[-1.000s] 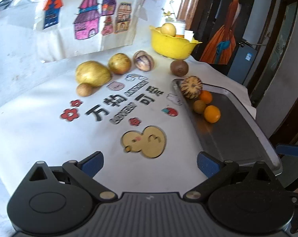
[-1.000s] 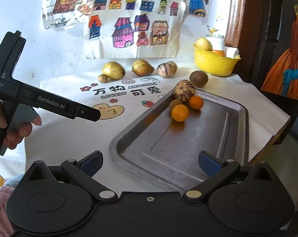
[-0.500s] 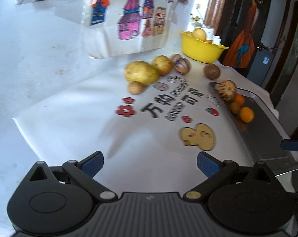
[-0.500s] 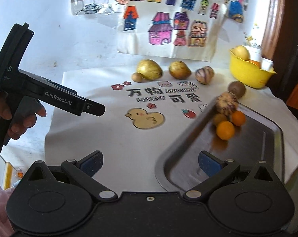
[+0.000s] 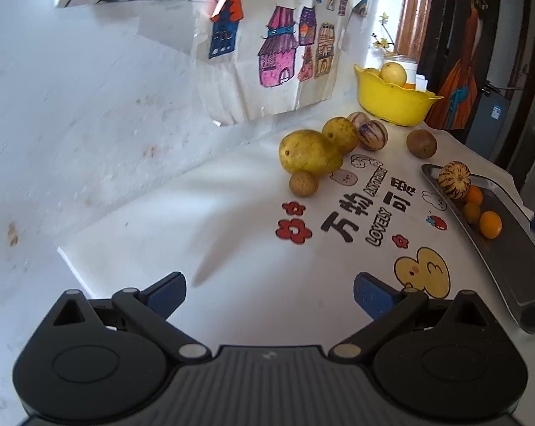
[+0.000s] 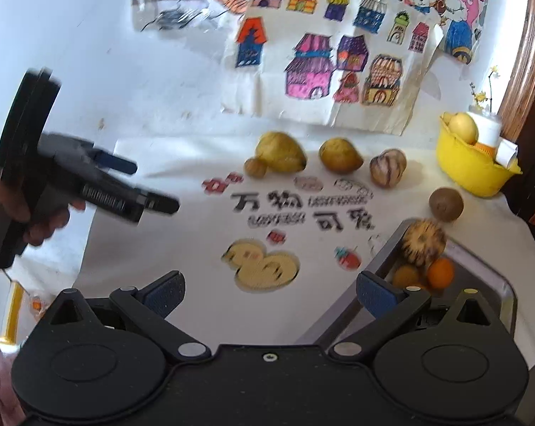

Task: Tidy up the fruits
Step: 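Lift both open grippers away from the tray, then move the left gripper to a small brown fruit while the right gripper reaches a yellow pear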

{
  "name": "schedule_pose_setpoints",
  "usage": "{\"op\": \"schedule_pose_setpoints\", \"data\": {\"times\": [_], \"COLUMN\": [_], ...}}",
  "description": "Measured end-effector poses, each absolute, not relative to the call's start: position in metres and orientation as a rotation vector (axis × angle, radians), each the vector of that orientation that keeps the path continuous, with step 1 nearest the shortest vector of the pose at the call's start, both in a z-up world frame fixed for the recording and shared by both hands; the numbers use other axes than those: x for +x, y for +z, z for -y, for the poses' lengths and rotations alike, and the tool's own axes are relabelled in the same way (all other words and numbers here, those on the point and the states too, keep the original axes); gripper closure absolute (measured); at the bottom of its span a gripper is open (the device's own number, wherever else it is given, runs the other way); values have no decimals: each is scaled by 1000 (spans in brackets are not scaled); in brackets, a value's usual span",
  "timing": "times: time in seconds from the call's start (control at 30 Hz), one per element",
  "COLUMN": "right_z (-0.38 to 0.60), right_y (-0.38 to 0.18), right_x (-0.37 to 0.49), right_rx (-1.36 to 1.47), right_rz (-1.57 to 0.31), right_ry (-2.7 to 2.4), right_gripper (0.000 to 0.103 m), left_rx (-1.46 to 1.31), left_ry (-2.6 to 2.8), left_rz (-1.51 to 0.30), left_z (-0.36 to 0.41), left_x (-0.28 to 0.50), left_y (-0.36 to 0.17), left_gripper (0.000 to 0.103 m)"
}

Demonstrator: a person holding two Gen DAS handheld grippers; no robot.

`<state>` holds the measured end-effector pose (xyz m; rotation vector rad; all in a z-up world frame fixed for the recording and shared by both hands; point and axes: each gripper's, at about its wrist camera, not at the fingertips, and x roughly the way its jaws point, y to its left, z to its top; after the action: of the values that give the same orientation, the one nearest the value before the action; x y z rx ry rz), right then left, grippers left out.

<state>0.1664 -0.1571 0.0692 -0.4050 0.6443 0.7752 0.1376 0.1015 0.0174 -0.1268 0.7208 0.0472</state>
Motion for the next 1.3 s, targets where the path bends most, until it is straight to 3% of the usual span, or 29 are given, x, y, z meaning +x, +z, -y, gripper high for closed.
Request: {"op": "schedule_pose_setpoints", "data": {"times": [0.43, 0.73, 0.9, 1.3], "right_z": [118, 97, 89, 71], "right_y": [98, 74, 57, 23], "right_x": [261, 343, 378, 426], "right_rx": [-237, -3, 102, 195], "right_rz": [-707, -826, -862, -921], "right_ry": [739, 640, 622, 573], "right_gripper": [1, 1, 8, 25], "left_rx": [-99, -90, -127, -157], "left_ry": [0, -7, 2, 11], "left_rz": [-675, -680, -686, -683], "left_z": [-98, -87, -87, -86], "left_x": [179, 210, 225, 244], "left_y": [19, 11, 8, 3], "left_gripper": [0, 0, 1, 21]}}
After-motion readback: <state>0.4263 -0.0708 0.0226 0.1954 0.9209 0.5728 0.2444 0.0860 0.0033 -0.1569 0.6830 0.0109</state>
